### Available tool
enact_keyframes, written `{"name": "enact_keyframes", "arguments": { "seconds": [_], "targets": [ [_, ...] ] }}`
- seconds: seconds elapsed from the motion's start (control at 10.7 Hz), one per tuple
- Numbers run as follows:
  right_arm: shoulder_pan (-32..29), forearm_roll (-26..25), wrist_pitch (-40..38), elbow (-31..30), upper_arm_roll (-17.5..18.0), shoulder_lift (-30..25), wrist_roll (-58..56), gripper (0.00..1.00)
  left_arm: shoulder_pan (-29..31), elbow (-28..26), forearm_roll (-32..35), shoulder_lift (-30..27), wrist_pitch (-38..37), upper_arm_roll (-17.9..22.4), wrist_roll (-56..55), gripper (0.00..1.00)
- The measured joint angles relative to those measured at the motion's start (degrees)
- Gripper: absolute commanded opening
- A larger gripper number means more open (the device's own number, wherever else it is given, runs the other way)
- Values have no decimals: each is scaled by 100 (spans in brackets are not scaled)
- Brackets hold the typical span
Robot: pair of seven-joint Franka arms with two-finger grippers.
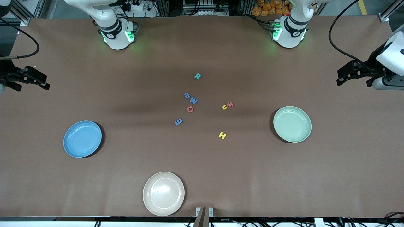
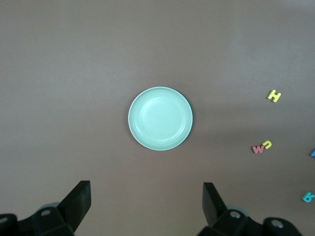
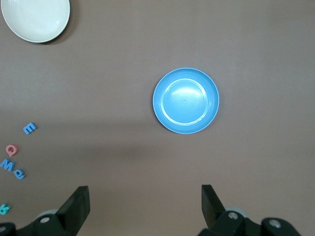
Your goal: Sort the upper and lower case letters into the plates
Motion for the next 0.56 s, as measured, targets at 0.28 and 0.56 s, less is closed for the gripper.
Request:
{"name": "enact_keyframes", "arguments": {
  "seconds": [0.28, 0.56],
  "targets": [
    [-329, -1, 0, 0, 374, 1, 0, 100, 0, 0, 0, 0, 0, 0, 16, 100],
    [-537, -3, 1, 0, 640, 1, 0, 100, -69, -17, 1, 117, 19, -5, 114, 100]
  ]
}}
